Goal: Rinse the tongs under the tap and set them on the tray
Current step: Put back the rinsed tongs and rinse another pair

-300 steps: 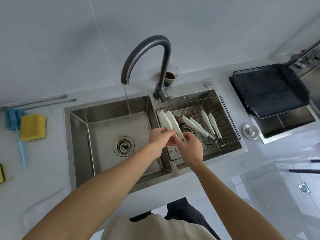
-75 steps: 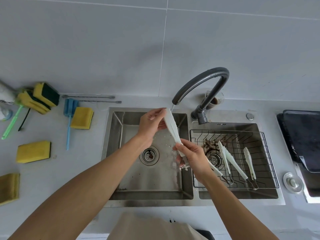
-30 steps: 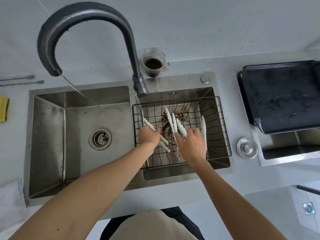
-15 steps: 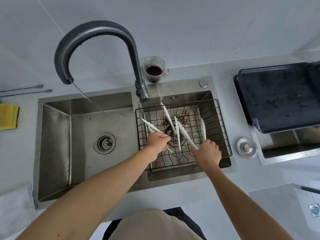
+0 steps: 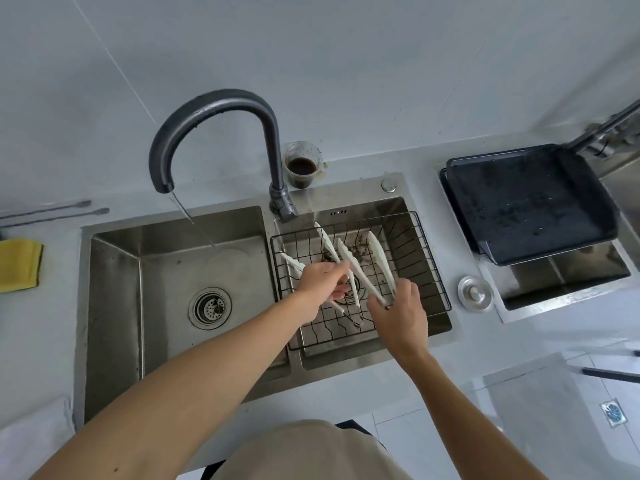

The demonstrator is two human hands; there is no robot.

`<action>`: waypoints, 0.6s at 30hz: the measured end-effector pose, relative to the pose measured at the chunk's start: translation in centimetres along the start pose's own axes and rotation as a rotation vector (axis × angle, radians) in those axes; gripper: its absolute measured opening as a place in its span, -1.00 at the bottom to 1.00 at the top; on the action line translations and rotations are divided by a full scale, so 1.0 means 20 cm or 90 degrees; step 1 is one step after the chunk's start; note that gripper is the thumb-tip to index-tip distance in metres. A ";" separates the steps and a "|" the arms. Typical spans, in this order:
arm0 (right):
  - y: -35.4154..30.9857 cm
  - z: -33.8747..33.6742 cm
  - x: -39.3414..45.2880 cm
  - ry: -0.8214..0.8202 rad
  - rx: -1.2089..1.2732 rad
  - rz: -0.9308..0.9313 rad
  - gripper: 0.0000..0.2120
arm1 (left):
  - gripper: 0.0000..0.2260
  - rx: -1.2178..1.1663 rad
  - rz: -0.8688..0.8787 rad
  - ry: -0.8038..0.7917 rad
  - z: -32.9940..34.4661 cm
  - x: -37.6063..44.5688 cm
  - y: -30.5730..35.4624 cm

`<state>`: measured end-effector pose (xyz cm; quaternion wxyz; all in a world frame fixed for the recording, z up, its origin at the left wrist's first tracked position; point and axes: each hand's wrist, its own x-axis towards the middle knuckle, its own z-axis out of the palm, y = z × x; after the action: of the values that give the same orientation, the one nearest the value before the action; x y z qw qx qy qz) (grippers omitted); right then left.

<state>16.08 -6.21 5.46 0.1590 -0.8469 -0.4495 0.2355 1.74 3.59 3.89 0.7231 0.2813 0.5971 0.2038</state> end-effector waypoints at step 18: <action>-0.72 0.37 -0.20 -0.142 0.079 -0.232 -0.48 | -0.83 -0.188 0.151 0.206 -0.94 -0.27 0.17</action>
<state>0.22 -1.35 7.27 0.1997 -0.7089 -0.5946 0.3225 -17.56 5.82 7.82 0.6220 0.2043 0.6318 0.4150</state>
